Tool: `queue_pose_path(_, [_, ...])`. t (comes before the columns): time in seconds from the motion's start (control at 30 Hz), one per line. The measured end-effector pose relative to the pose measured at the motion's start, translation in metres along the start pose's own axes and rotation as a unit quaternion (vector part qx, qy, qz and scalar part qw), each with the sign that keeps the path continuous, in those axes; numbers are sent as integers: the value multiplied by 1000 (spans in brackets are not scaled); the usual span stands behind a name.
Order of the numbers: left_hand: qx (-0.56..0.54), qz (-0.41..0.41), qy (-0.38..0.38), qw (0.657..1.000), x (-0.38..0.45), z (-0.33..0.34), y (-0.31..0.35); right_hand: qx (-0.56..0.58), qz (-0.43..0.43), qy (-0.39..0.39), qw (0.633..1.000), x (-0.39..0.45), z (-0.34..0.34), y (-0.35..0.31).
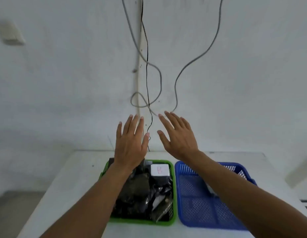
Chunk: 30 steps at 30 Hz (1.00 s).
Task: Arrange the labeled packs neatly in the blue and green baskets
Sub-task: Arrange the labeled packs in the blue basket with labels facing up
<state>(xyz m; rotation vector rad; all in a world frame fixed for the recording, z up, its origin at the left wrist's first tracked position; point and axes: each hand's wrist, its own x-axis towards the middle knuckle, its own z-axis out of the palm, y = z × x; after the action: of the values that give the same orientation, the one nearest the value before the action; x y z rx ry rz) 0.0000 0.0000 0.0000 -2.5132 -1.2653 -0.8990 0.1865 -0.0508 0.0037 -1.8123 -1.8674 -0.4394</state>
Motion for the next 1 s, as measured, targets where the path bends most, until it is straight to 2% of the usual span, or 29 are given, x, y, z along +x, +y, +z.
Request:
queue_pose_path(0.27, [28, -18, -117, 993, -71, 43, -23, 28, -16, -125, 992, -67, 60, 0])
queue_pose_path(0.37, [39, -31, -156, 987, -87, 51, -34, 39, -8, -199, 979, -86, 78, 2])
queue_pose_path(0.57, [14, -62, -179, 982, -108, 62, -50, 89, 16, -321, 943, -100, 102, 10])
queue_pose_path(0.8, [-10, -73, -147, 986, -112, 66, -52, 177, 56, -297, 937, -101, 106, 14])
queue_pose_path(0.93, [-64, -79, -117, 988, -96, 62, -43, 236, 62, -201, 949, -104, 93, 14])
queue_pose_path(1.0, [-134, -90, -117, 980, -83, 56, -32, 260, 71, -163, 949, -108, 81, 15])
